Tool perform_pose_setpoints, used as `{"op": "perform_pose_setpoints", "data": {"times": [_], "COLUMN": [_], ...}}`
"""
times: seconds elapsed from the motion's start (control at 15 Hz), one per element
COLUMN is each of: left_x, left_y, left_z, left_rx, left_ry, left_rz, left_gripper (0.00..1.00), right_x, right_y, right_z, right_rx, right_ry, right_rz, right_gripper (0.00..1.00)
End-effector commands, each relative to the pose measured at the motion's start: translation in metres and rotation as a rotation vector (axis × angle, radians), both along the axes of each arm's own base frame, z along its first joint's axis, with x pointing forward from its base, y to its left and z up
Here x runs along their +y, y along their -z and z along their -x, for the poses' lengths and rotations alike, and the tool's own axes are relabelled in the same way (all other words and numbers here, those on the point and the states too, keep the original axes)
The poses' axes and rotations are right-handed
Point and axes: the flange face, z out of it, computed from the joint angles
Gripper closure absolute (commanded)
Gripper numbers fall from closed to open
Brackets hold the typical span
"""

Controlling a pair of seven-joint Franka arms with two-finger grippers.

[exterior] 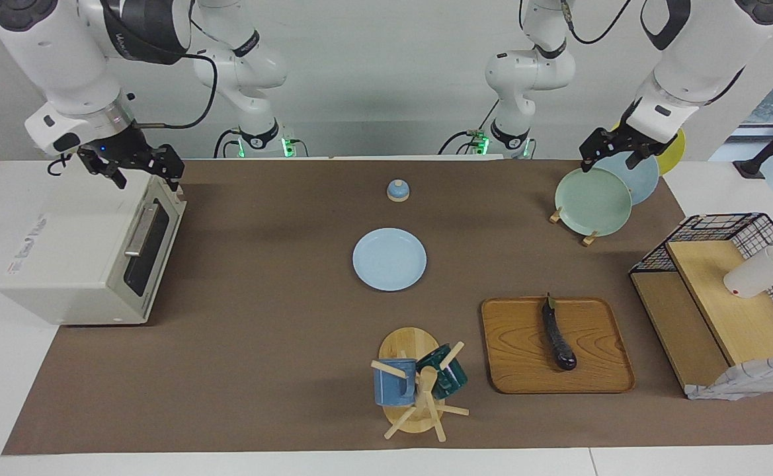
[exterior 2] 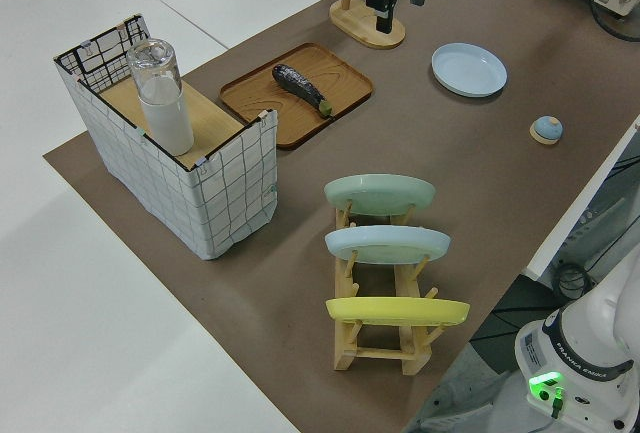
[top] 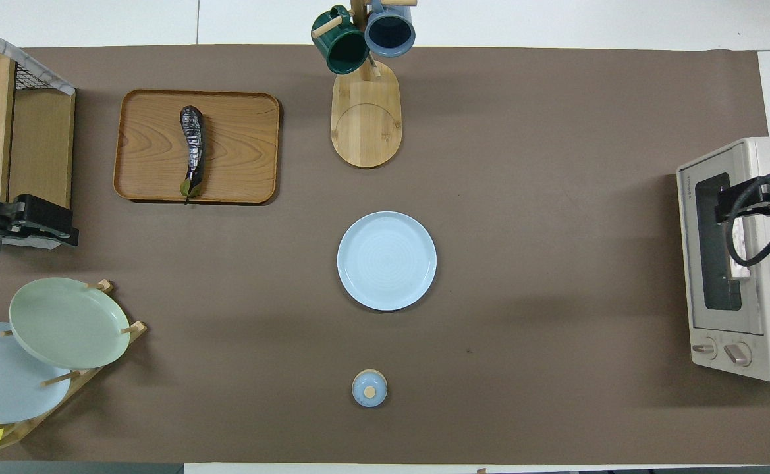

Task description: Put eggplant into oven

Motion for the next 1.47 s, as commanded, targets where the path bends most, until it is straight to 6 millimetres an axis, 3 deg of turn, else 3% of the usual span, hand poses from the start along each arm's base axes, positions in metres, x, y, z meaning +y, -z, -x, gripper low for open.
{"op": "perform_pose_setpoints", "data": {"times": [0.0,0.8,1.07,1.13,1.27,1.4], "left_x": [0.003,-0.003,-0.004,-0.004,-0.006,-0.008], "left_y": [-0.004,0.003,0.025,0.042,0.060,0.085], "left_z": [-0.005,-0.012,-0.049,-0.065,-0.102,-0.140], "left_rx": [-0.015,-0.111,-0.129,-0.102,-0.086,-0.064], "left_ry": [0.007,0.005,-0.005,-0.004,-0.001,-0.001], "left_rz": [0.000,0.006,0.037,0.036,0.042,0.047], "left_gripper": [0.00,0.00,0.00,0.00,0.00,0.00], "right_x": [0.001,0.009,0.006,0.006,0.006,0.006], "right_y": [-0.004,-0.007,-0.004,-0.001,0.000,0.005], "right_z": [-0.001,0.000,0.003,0.004,0.005,0.010], "right_rx": [-0.018,-0.031,-0.025,-0.015,-0.010,0.003], "right_ry": [0.016,-0.003,-0.028,-0.064,-0.090,-0.117], "right_rz": [-0.021,-0.008,-0.015,-0.019,-0.020,-0.027], "right_gripper": [0.00,0.00,0.02,0.40,0.96,1.00]}}
